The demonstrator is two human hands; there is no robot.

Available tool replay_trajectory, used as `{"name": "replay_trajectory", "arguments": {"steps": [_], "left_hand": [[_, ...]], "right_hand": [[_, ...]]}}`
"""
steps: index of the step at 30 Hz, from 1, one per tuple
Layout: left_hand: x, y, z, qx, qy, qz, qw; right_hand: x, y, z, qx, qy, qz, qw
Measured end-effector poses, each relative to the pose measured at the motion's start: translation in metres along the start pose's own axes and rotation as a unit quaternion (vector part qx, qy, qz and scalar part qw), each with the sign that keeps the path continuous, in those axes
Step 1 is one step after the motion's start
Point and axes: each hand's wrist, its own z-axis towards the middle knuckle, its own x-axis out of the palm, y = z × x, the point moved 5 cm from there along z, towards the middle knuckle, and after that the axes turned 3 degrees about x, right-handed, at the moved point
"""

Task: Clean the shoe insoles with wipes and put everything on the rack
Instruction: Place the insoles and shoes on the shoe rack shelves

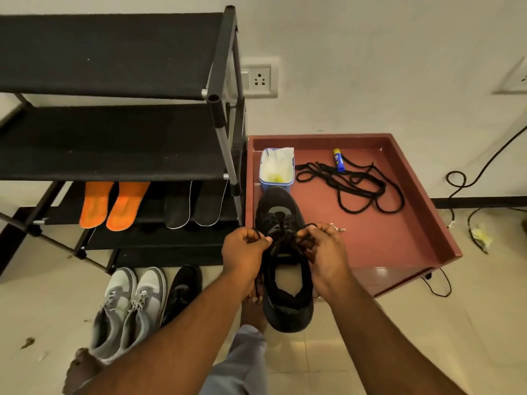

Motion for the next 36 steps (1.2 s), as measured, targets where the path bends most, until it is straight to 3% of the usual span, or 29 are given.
{"name": "replay_trajectory", "arguments": {"steps": [3,7,12,17,18,19,20,22,23,25,27,28,32,36], "left_hand": [[-0.003,-0.002,-0.002,-0.009,-0.011,-0.027,1.0],[-0.012,-0.011,-0.01,-0.016,-0.024,-0.151,0.988],[-0.041,-0.02,-0.012,-0.019,-0.116,-0.286,0.951],[-0.074,-0.015,-0.003,-0.02,-0.165,-0.249,0.954],[-0.079,-0.009,0.002,-0.042,-0.175,-0.199,0.963],[-0.085,-0.002,0.003,-0.075,-0.184,-0.114,0.974],[-0.09,0.003,0.002,-0.104,-0.186,-0.002,0.977],[-0.089,0.002,-0.008,-0.059,-0.171,0.165,0.97],[-0.081,-0.005,-0.013,0.023,-0.14,0.185,0.972],[-0.051,-0.014,-0.021,0.153,-0.001,0.175,0.973],[-0.023,-0.013,-0.025,0.182,0.135,0.197,0.954],[-0.015,-0.012,-0.025,0.179,0.166,0.217,0.945],[-0.015,-0.01,-0.018,0.185,0.145,0.274,0.933],[-0.037,-0.014,-0.011,0.204,0.114,0.313,0.921]], "right_hand": [[-0.002,0.008,-0.006,0.029,0.006,0.102,0.994],[-0.005,0.026,-0.013,0.011,0.016,0.163,0.986],[-0.012,0.049,-0.013,-0.041,0.017,0.199,0.979],[-0.04,0.073,-0.002,-0.075,-0.021,0.238,0.968],[-0.048,0.071,0.003,-0.063,-0.05,0.185,0.979],[-0.056,0.069,0.004,-0.047,-0.084,0.061,0.994],[-0.063,0.064,0.005,-0.033,-0.113,-0.137,0.983],[-0.06,0.058,-0.003,-0.061,-0.12,-0.445,0.885],[-0.049,0.056,-0.011,-0.099,-0.086,-0.495,0.859],[-0.021,0.047,-0.025,-0.153,0.033,-0.483,0.861],[0.001,0.033,-0.034,-0.158,0.122,-0.493,0.847],[0.003,0.027,-0.034,-0.157,0.131,-0.511,0.835],[-0.009,0.02,-0.023,-0.202,0.061,-0.566,0.797],[-0.019,0.028,-0.014,-0.26,0.035,-0.644,0.719]]}}
